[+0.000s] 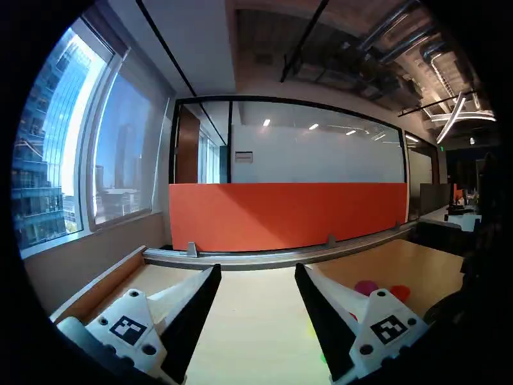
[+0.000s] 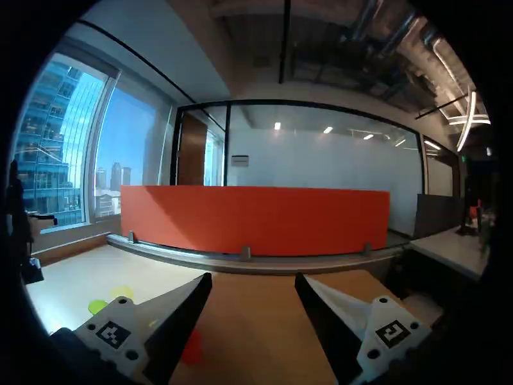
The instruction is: Pour water
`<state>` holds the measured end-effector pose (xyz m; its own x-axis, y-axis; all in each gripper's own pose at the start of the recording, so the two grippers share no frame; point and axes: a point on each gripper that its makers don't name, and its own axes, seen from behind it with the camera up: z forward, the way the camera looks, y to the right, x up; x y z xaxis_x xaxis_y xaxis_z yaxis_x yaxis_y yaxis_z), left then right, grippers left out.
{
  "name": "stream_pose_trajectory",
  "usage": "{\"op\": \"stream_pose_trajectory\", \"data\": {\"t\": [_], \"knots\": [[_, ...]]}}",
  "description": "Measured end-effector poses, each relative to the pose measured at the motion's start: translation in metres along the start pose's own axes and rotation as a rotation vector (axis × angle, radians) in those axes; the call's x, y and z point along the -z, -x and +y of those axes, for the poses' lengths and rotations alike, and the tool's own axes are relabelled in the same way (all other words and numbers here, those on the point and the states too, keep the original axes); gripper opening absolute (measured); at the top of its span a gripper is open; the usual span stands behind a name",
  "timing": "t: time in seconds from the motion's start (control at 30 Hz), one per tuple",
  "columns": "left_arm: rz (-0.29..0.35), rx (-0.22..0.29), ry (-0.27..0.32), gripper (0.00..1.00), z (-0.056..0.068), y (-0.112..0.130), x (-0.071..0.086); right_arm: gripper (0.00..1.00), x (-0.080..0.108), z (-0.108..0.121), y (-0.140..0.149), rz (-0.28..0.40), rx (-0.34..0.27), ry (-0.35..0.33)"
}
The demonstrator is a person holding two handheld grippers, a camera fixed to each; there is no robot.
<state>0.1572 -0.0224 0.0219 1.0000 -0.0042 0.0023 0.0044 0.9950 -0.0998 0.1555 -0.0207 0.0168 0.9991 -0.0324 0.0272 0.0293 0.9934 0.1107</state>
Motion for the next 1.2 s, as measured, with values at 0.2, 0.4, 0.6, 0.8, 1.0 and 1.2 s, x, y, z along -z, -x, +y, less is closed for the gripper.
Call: {"op": "stream_pose_trajectory", "data": {"t": [0.2, 0.4, 0.6, 0.8, 1.0, 1.2], "knots": [[-0.007, -0.019, 0.018, 0.85, -0.004, -0.026, -0.004, 1.0, -0.004, 0.0, -0.025, -0.001, 0.0, -0.017], [-0.019, -0.033, 0.043, 0.85, -0.001, -0.042, -0.011, 1.0, -0.007, 0.001, -0.04, -0.01, -0.02, -0.033], [-0.043, -0.028, 0.111, 0.85, 0.014, -0.042, -0.015, 1.0, -0.003, -0.012, -0.043, -0.012, -0.034, -0.098], [-0.061, -0.018, 0.187, 0.85, 0.028, -0.041, -0.013, 1.0, 0.002, -0.03, -0.043, -0.025, -0.026, -0.197], [-0.056, 0.002, 0.298, 0.85, 0.051, -0.044, -0.008, 1.0, 0.007, -0.048, -0.044, -0.034, -0.014, -0.283], [-0.047, 0.007, 0.38, 0.85, 0.067, -0.053, -0.001, 1.0, 0.013, -0.064, -0.052, -0.04, -0.054, -0.368]]}}
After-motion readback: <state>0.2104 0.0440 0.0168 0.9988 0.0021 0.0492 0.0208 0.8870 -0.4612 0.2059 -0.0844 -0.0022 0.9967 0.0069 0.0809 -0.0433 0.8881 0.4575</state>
